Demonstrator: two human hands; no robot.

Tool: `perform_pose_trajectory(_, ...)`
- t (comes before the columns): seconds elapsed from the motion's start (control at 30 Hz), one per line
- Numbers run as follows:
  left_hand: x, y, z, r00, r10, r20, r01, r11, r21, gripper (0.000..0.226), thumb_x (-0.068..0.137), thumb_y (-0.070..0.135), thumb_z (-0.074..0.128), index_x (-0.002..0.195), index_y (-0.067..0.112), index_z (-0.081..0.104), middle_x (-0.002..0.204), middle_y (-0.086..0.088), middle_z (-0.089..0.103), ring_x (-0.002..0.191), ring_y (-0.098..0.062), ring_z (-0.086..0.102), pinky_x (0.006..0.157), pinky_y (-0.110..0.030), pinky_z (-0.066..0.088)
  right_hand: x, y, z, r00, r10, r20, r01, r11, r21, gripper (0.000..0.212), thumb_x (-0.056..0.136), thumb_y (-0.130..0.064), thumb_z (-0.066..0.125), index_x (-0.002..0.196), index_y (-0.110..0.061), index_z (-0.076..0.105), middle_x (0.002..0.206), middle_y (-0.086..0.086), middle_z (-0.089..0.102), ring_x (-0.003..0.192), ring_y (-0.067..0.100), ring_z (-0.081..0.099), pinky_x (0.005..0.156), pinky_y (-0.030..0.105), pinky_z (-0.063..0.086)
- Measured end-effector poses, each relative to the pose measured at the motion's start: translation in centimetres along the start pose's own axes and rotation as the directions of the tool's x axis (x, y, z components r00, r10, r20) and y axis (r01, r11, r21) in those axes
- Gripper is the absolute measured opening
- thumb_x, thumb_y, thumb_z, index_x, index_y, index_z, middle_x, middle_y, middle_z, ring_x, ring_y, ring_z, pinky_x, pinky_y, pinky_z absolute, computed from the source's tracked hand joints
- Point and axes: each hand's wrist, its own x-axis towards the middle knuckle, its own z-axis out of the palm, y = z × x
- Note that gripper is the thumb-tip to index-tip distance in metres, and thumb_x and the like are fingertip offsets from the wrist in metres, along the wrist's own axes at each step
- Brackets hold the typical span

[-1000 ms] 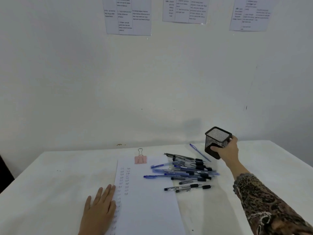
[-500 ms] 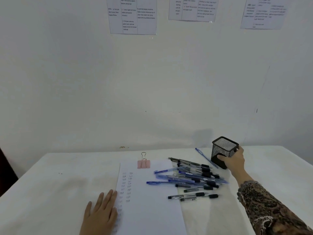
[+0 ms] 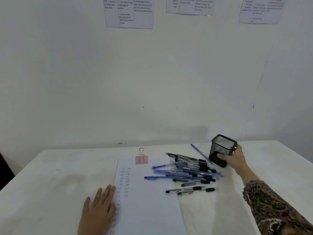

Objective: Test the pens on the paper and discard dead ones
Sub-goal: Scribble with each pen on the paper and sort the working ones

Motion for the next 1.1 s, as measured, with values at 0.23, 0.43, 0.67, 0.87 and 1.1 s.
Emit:
perform_pose_trajectory(0.23,-0.5,0.3,-0.5,0.999,0.003,0.041,-0.003,1.000,0.008,0.094,0.052,0.050,-0.024,0.144,0.034,-0.012,0.152,0.021,-0.010,0.142,-0.001,-0.005,0.115,-0.034,-0.003,-1.6,0.7,0.8,0.997,-0.003,-0.074,-0.003,0.997,-0.081,0.101,0.064,-0.014,0.084,0.142,-0.003,0.022,0.140,0.022,0.032,0.130,0.041,0.033,0.108,0.055,0.031)
perform_pose_trajectory(0.43,-0.5,0.2,-0.5,0.998,0.018,0.065,-0.020,0.999,0.030,0.095,0.052,0.049,-0.025,0.145,0.031,-0.013,0.153,0.019,-0.010,0.142,-0.004,-0.006,0.115,-0.036,-0.003,-9.4,-4.1,4.7,0.818,-0.340,-0.464,0.308,0.940,-0.147,0.053,0.072,-0.035,0.053,0.115,-0.005,0.056,0.127,0.018,0.048,0.118,0.037,0.044,0.098,0.047,0.033)
perform_pose_trajectory(0.67,-0.4,-0.3,0.0,0.999,0.031,0.038,-0.031,1.000,-0.006,0.096,0.056,0.051,-0.022,0.145,0.021,-0.007,0.153,0.017,-0.006,0.142,-0.004,-0.003,0.115,-0.036,-0.002,-16.3,-4.0,14.2,0.506,-0.381,0.774,0.863,0.228,-0.452,0.089,0.070,-0.082,0.001,0.148,-0.039,0.003,0.147,-0.013,-0.022,0.136,0.015,-0.026,0.109,0.043,-0.026)
perform_pose_trajectory(0.87,-0.4,-0.2,-0.1,0.999,0.023,0.034,-0.022,0.999,-0.030,0.097,0.055,0.052,-0.022,0.146,0.022,-0.005,0.152,0.017,-0.009,0.142,-0.004,-0.004,0.115,-0.035,-0.004,-15.0,-1.1,13.1,0.609,-0.421,0.672,0.785,0.200,-0.586,0.038,0.089,-0.043,0.033,0.111,-0.034,0.063,0.118,-0.011,0.063,0.115,0.024,0.055,0.092,0.037,0.048)
perform_pose_trajectory(1.1,-0.3,0.1,-0.1,1.000,0.011,0.021,-0.011,0.999,-0.034,0.095,0.056,0.051,-0.021,0.146,0.026,-0.005,0.152,0.019,-0.007,0.142,-0.002,-0.003,0.115,-0.034,-0.004,-12.0,-0.2,10.9,0.749,-0.525,0.405,0.613,0.315,-0.725,0.031,0.077,-0.038,0.039,0.087,-0.034,0.069,0.094,-0.007,0.066,0.094,0.019,0.045,0.072,0.040,0.048)
